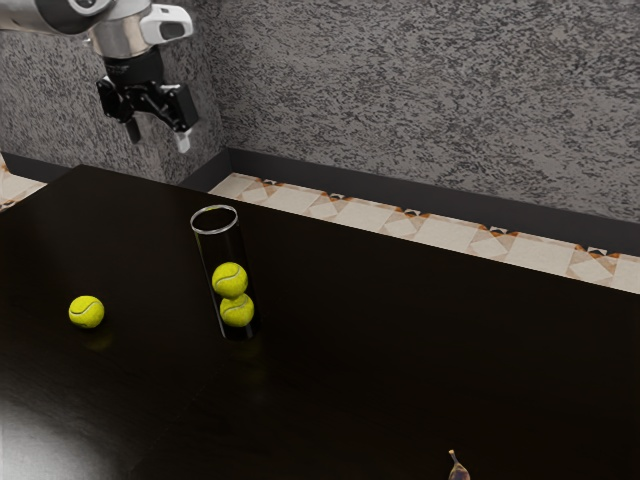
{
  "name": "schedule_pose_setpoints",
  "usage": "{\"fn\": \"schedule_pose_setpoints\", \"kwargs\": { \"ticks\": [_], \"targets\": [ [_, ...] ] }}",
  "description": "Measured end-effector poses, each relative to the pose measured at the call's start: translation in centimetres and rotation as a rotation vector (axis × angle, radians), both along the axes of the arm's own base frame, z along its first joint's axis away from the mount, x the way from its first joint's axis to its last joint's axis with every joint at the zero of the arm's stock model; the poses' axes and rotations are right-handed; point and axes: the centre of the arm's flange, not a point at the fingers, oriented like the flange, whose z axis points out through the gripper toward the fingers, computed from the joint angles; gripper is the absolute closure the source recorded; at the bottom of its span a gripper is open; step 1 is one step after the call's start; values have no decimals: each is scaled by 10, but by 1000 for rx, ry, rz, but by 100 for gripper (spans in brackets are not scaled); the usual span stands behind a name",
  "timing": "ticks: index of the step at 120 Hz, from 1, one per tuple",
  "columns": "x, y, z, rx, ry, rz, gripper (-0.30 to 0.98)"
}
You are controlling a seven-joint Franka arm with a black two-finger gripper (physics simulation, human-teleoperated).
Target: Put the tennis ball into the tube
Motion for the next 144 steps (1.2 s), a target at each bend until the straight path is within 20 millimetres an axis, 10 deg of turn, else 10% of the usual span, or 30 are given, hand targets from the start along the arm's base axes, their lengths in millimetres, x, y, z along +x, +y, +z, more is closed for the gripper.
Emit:
{"fn": "schedule_pose_setpoints", "kwargs": {
  "ticks": [21,45,78,144],
  "targets": [
    [-2,14,-8,-1,21,26,0],
    [-52,33,-14,-6,41,55,0],
    [-85,86,-140,-19,134,160,0],
    [-97,204,-271,-6,99,109,0]
  ]
}}
